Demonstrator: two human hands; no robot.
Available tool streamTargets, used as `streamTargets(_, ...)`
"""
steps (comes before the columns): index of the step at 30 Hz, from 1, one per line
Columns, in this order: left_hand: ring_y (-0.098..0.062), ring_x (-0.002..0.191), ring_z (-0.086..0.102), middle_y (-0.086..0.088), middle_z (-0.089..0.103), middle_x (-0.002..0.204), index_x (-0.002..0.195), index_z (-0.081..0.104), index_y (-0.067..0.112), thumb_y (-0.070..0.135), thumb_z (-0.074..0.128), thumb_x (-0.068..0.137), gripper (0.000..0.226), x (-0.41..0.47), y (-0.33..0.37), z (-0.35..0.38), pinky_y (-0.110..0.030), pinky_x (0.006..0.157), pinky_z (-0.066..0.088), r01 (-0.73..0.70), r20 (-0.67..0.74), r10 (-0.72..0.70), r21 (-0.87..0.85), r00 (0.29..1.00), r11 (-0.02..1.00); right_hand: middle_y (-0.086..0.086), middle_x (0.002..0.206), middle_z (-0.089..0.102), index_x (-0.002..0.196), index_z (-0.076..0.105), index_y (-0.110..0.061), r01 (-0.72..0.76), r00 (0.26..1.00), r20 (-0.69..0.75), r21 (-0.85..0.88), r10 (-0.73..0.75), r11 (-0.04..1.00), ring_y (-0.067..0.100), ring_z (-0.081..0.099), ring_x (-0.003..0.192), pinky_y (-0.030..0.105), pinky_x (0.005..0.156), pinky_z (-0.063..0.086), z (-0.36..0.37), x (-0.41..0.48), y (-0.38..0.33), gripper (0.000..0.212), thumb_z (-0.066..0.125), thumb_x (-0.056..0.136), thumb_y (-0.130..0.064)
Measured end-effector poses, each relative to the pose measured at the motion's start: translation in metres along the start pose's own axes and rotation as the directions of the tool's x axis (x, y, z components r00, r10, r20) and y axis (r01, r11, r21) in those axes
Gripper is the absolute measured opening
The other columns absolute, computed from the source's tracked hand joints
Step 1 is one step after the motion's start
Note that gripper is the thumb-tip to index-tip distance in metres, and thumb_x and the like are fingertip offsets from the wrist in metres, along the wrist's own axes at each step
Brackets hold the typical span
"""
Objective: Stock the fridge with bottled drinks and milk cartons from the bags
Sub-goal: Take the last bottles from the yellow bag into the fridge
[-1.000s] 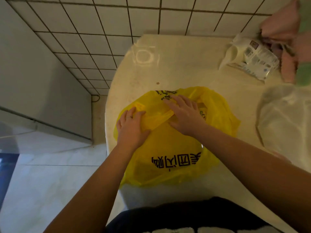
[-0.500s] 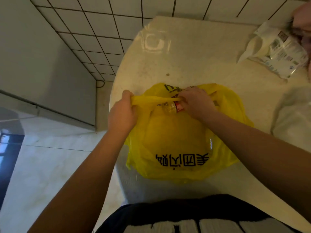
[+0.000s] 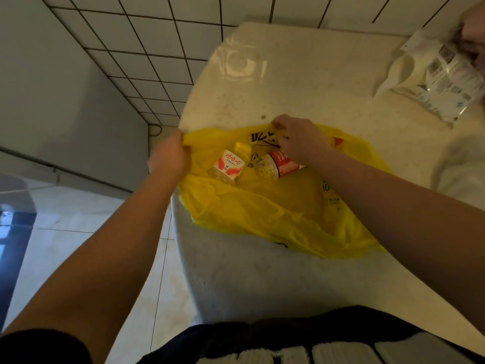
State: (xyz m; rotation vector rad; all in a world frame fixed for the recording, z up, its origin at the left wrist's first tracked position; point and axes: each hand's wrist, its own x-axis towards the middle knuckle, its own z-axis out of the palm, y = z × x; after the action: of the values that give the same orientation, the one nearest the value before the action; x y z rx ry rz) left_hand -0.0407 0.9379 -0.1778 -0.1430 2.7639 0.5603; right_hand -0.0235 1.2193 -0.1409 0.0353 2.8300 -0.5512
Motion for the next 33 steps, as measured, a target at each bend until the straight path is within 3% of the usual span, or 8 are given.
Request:
streamTargets(3,-0.039,0.119,0.049,-0.017,0.049,0.134,0.137,0.044,0.017,0.012,0.054,0.091,0.048,-0.010,0.003,0.011,-0.053,0.093,0.045,0.028,0.048,-0.026,-0.030,0.998,0.999,0.007,0.133,0.057,0.142,0.042,-0.022,0.003,0.996,0.094,0.041,-0.007,0.999,0.030,0.054,0.120,0.046,0.100,0.045,0.012,-0.012,0.009,0.052,0.057,0.093,-0.026)
streamTargets(6,-0.035,0.128,0.040,-0.009,0.046,0.140,0.134,0.048,0.024,0.022,0.057,0.087,0.048,-0.036,0.026,0.001,-0.050,0.103,0.038,-0.060,-0.308,0.021,-0.117,0.951,0.991,0.004,0.131,0.057,0.135,0.051,-0.021,0.139,0.986,-0.101,0.038,-0.135,0.990,0.028,0.050,0.122,0.049,0.104,0.038,0.020,-0.032,0.017,0.046,0.060,0.090,-0.024)
streamTargets(8,-0.030,0.121,0.044,-0.007,0.051,0.132,0.125,0.055,0.023,0.028,0.060,0.086,0.040,-0.055,0.043,-0.003,-0.045,0.097,0.043,-0.209,-0.413,0.131,-0.149,0.901,0.967,0.001,0.129,0.058,0.128,0.057,-0.024,0.261,0.960,-0.092,-0.045,-0.264,0.964,0.027,0.048,0.123,0.048,0.104,0.034,0.026,-0.044,0.021,0.041,0.063,0.087,-0.024)
streamTargets(10,-0.028,0.115,0.048,-0.006,0.052,0.127,0.120,0.058,0.021,0.033,0.064,0.087,0.035,-0.068,0.056,0.003,-0.045,0.090,0.047,-0.277,-0.254,0.228,-0.176,0.940,0.944,-0.002,0.137,0.052,0.132,0.053,-0.028,0.304,0.952,0.033,-0.151,-0.303,0.941,0.026,0.042,0.130,0.049,0.107,0.028,0.032,-0.052,0.021,0.049,0.064,0.085,-0.024)
streamTargets(13,-0.032,0.120,0.045,-0.006,0.046,0.133,0.128,0.053,0.023,0.046,0.064,0.087,0.048,-0.077,0.058,0.022,-0.047,0.091,0.047,-0.216,0.024,0.217,-0.032,0.976,0.976,-0.004,0.149,0.038,0.144,0.038,-0.032,0.282,0.959,0.137,-0.330,-0.250,0.901,0.025,0.032,0.138,0.050,0.111,0.023,0.038,-0.051,0.017,0.062,0.061,0.086,-0.026)
streamTargets(23,-0.036,0.114,0.058,-0.010,0.053,0.131,0.139,0.033,0.020,0.063,0.068,0.079,0.082,-0.091,0.021,0.031,-0.045,0.081,0.050,0.040,0.213,-0.055,0.075,0.976,0.996,0.000,0.140,0.045,0.138,0.037,-0.027,0.270,0.961,0.193,-0.488,-0.199,0.830,0.027,0.040,0.131,0.048,0.109,0.027,0.042,-0.030,0.003,0.058,0.062,0.085,-0.021)
streamTargets(27,-0.037,0.120,0.054,-0.011,0.049,0.136,0.139,0.031,0.016,0.062,0.070,0.077,0.086,-0.090,0.030,0.032,-0.048,0.086,0.047,0.083,0.235,-0.114,0.140,0.965,0.987,0.001,0.132,0.053,0.132,0.047,-0.025,0.285,0.956,0.062,-0.439,-0.287,0.852,0.029,0.049,0.123,0.048,0.103,0.032,0.038,-0.039,0.008,0.052,0.062,0.082,-0.028)
streamTargets(33,-0.037,0.127,0.049,-0.007,0.052,0.136,0.140,0.037,0.022,0.077,0.067,0.067,0.096,-0.082,0.037,0.023,-0.056,0.103,0.037,0.206,0.298,-0.246,0.158,0.923,0.966,0.008,0.123,0.059,0.126,0.052,-0.015,0.269,0.932,-0.167,-0.276,-0.322,0.923,0.035,0.056,0.113,0.048,0.095,0.041,0.013,-0.070,0.001,0.071,0.081,0.061,-0.023)
